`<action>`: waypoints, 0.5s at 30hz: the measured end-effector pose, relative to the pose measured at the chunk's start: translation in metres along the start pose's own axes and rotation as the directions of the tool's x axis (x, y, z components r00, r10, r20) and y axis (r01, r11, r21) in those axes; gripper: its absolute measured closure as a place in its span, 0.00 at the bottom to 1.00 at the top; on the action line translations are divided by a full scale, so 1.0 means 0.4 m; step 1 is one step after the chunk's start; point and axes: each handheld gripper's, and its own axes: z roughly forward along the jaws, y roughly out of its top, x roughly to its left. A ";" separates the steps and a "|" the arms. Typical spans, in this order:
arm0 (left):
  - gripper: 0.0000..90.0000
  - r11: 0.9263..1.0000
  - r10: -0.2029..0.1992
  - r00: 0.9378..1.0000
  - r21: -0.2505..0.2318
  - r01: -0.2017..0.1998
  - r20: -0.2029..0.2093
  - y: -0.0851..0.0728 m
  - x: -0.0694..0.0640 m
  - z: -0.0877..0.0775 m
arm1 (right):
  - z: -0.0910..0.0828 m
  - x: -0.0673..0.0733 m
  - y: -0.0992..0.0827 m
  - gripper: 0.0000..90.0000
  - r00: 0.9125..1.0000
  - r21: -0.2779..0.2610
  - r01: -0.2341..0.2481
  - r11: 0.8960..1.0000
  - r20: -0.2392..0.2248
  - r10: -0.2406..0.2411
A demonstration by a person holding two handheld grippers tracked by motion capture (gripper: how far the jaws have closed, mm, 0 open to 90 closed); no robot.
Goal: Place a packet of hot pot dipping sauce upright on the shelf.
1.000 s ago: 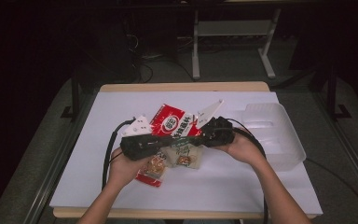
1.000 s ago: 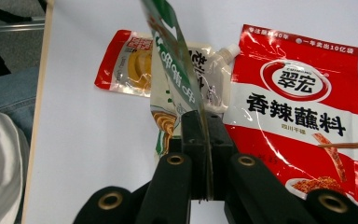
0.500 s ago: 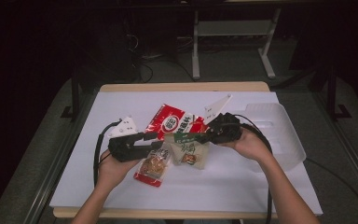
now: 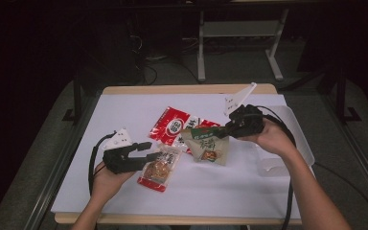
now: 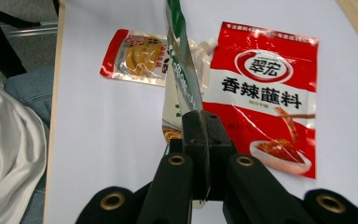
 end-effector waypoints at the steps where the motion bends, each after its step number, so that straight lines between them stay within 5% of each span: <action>1: 0.57 1.000 0.000 1.000 0.001 0.000 0.001 -0.005 0.002 0.001 | -0.008 -0.004 -0.002 1.00 1.000 -0.001 0.002 1.000 0.002 -0.002; 15: 0.49 1.000 -0.020 1.000 0.015 0.019 0.005 -0.050 0.012 0.011 | -0.141 -0.055 -0.025 1.00 0.997 -0.010 -0.057 0.998 0.045 0.057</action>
